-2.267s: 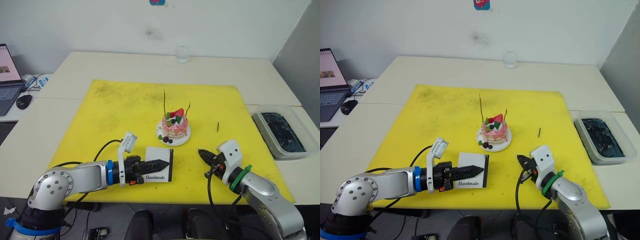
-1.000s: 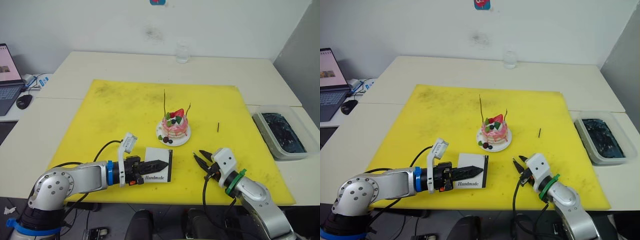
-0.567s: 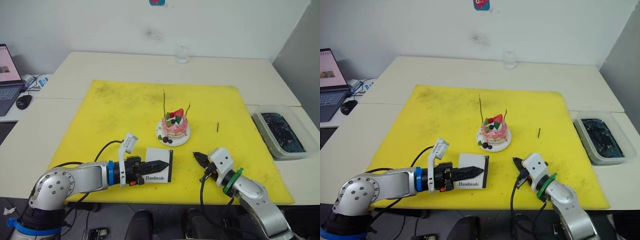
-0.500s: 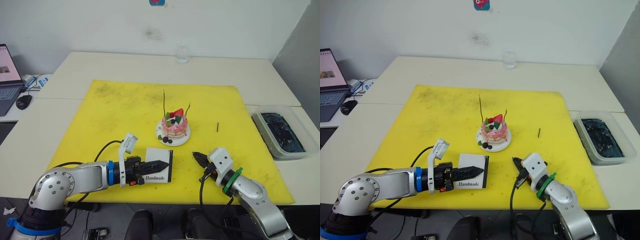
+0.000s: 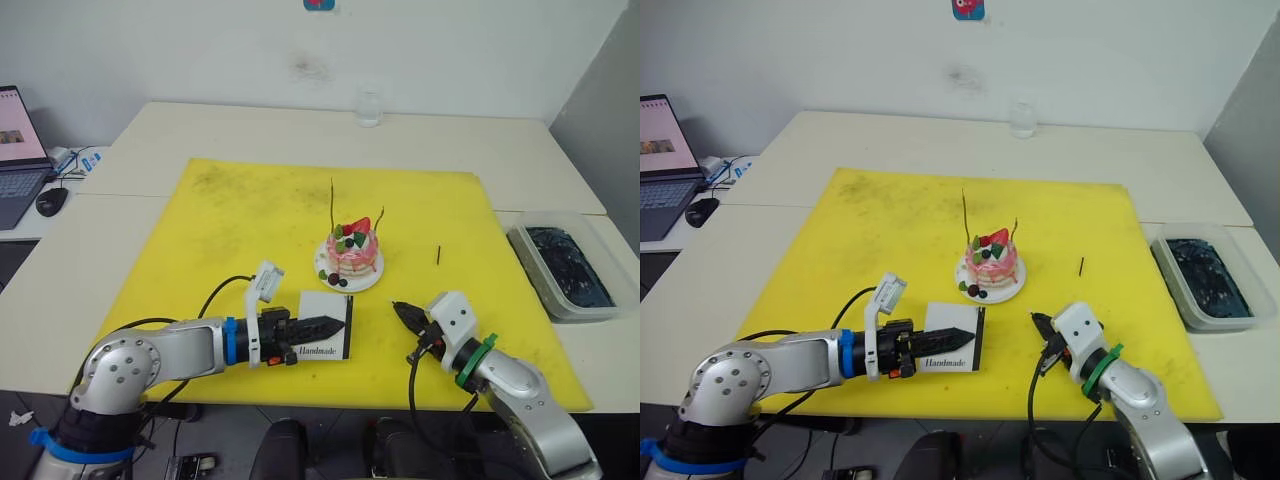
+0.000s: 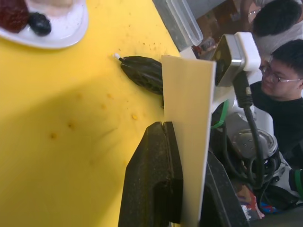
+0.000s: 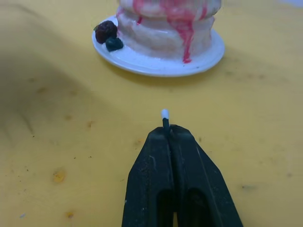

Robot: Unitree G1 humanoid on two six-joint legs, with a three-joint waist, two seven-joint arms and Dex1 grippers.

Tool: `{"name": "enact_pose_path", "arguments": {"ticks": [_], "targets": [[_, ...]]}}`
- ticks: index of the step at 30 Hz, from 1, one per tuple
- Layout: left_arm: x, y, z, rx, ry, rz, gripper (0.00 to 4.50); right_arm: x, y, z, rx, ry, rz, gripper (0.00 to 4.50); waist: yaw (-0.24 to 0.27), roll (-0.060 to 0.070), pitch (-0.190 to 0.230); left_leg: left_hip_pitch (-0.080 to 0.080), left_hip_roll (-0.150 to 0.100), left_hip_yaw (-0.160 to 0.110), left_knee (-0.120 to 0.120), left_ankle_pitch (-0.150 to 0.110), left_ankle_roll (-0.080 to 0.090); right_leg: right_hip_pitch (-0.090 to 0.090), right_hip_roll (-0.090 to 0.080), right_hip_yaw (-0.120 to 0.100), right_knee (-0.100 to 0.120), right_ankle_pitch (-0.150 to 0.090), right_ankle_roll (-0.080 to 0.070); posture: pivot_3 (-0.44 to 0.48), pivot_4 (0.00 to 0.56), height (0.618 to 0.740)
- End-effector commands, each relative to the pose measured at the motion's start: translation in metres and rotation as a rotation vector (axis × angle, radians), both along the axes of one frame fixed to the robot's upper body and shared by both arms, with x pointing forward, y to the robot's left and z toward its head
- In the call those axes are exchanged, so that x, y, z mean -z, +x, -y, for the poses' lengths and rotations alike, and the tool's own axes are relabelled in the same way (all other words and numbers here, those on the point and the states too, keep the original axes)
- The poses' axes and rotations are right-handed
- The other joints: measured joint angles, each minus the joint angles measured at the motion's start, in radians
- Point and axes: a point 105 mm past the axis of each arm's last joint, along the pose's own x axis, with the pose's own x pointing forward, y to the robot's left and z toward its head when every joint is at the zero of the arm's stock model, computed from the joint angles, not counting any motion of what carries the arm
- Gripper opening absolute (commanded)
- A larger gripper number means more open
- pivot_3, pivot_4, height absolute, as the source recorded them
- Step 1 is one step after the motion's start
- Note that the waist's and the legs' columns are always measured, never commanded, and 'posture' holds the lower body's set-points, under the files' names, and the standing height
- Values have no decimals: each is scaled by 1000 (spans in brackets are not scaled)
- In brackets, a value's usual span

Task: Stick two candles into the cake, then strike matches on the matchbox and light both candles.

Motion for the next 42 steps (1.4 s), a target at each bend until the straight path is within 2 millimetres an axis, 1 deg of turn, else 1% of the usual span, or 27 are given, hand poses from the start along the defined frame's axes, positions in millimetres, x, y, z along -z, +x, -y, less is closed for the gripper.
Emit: {"name": "enact_pose_path", "arguments": {"ticks": [1, 4, 7, 10, 16, 25, 36, 42], "targets": [[-10, 11, 13, 2, -15, 84, 0, -42, -7, -3, -77, 0, 110, 26, 1, 0, 0, 0, 0, 0, 0, 0, 0, 0, 0, 0, 0, 0, 0, 0, 150, 740], [-13, 19, 24, 9, -23, 119, 0, -66, -17, -8, -175, -49, 153, 26, 0, 0, 0, 0, 0, 0, 1, 0, 0, 0, 1, 0, 0, 1, 1, 0, 150, 740], [-13, 23, 29, 19, -19, 142, 0, -76, -24, -11, -245, -123, 161, 26, -1, 0, 0, 0, 0, 0, 1, 0, 0, 0, 2, 0, 0, 1, 1, 0, 150, 740], [-14, 24, 33, 44, -7, 174, 0, -84, -23, -15, -271, -187, 184, 26, -1, 0, 0, -1, -1, -1, 0, 0, 0, 0, 3, 0, 0, 0, 1, 0, 150, 740], [-15, 22, 35, 56, 8, 217, 0, -82, -20, -19, -283, -264, 176, 26, -1, 0, 0, -1, -1, -1, 1, 0, 0, 0, 3, 0, 0, 0, 1, 0, 150, 740], [-14, 21, 35, 40, 22, 273, 0, -77, -21, -21, -323, -335, 170, 26, -1, 0, 0, -1, 0, -1, 1, 0, 0, 0, 2, 0, 0, 1, 1, 0, 150, 740], [-10, 23, 35, 42, 29, 286, 0, -73, -17, -22, -332, -363, 158, 26, -1, 0, 0, -1, 0, -1, 1, 0, 0, 0, 3, 0, 0, 1, 1, 0, 150, 740], [-10, 20, 36, 54, 25, 291, 0, -70, -14, -22, -325, -367, 152, 26, -1, 0, 0, -1, 0, -1, 2, 0, 0, 0, 3, 0, 0, 1, 1, 0, 150, 740]]}}
